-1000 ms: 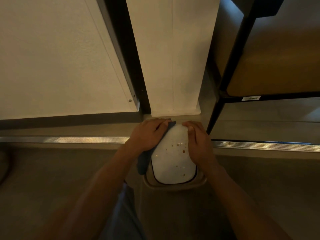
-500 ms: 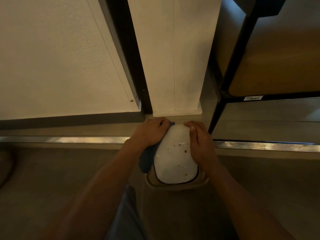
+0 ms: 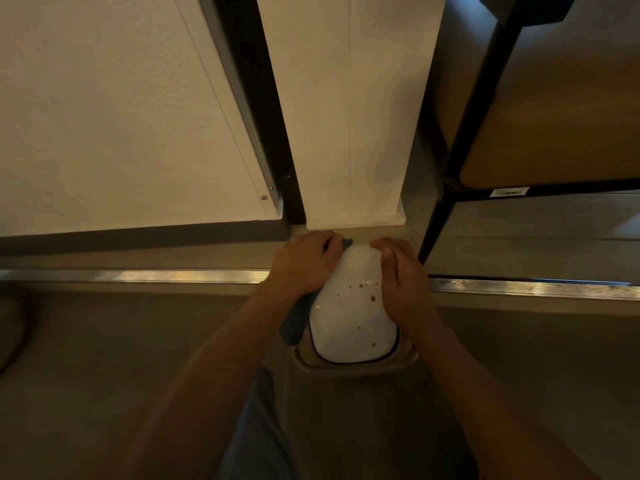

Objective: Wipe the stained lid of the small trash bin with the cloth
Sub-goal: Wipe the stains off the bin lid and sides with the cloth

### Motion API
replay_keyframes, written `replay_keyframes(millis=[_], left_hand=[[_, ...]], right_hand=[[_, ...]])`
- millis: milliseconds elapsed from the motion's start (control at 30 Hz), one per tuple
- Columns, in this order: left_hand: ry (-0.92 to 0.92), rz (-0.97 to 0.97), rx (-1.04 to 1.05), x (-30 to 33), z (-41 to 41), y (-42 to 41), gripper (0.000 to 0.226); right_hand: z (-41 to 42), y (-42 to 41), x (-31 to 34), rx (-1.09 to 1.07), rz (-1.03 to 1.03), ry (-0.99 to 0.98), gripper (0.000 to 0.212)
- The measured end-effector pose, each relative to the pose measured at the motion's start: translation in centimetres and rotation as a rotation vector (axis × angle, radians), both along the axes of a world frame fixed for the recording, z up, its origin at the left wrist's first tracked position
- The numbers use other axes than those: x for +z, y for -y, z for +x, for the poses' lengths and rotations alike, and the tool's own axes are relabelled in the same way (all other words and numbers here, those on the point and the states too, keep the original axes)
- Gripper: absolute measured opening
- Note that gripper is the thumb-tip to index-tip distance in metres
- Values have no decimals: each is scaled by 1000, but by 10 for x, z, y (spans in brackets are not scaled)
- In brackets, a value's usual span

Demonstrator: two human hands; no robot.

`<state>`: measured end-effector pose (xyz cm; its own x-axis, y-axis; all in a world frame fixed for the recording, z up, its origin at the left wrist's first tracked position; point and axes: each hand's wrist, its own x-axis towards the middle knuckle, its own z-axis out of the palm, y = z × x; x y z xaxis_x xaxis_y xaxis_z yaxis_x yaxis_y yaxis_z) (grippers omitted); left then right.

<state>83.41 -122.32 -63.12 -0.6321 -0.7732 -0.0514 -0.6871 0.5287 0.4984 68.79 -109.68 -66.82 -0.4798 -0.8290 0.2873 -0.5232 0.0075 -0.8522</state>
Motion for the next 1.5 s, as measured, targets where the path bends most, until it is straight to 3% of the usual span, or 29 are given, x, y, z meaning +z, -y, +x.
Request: replay_keyframes(millis=[100, 200, 300, 400, 500, 567, 633, 700, 767, 900, 1000, 1067, 1133, 1267, 1367, 1433, 1500], left_hand=[[73, -119, 23, 4, -18, -7, 41], [-65, -275, -100, 0, -4, -17, 39], [-85, -125, -67, -4, 12, -8, 41], [97, 119, 62, 1, -6, 10, 42], [229, 58, 46, 6, -26, 9, 48], [174, -108, -27, 6, -24, -3, 47], [-3, -240, -128, 3, -10, -16, 45], [-132, -264, -170, -2, 9, -17, 44], [-138, -159, -91, -4, 19, -10, 45], [82, 123, 64, 5, -14, 7, 41], [174, -133, 10, 4, -31, -5, 43], [33, -306, -86, 0, -20, -19, 41], [-105, -334, -182, -4, 1, -21, 42], [-173, -84, -6, -8, 24, -8, 45], [-31, 104, 152, -2, 0, 3, 35], [93, 9, 168, 2, -13, -1, 40], [110, -216, 147, 1, -14, -17, 41]], right_hand=[[0, 0, 0, -1, -17, -3, 45], [2, 1, 1, -3, -6, 8, 44], [4, 1, 2, 5, 8, -9, 40], [2, -1, 3, 2, 23, -8, 41], [1, -2, 2, 5, 15, -4, 44], [2, -2, 2, 8, 36, 26, 49], [3, -1, 2, 9, 33, 48, 49], [3, 0, 2, 14, 4, 26, 43], [3, 0, 2, 20, -3, 5, 40], [0, -1, 1, 7, 24, 10, 40], [-1, -1, 2, 2, -20, 12, 39], [1, 0, 2, 11, -36, 9, 37], [2, 1, 2, 11, -31, 3, 34], [1, -1, 2, 8, -16, -17, 34], [0, 0, 1, -3, 12, -10, 35], [2, 1, 1, -12, 14, -13, 36], [2, 1, 1, -15, -6, -12, 38]])
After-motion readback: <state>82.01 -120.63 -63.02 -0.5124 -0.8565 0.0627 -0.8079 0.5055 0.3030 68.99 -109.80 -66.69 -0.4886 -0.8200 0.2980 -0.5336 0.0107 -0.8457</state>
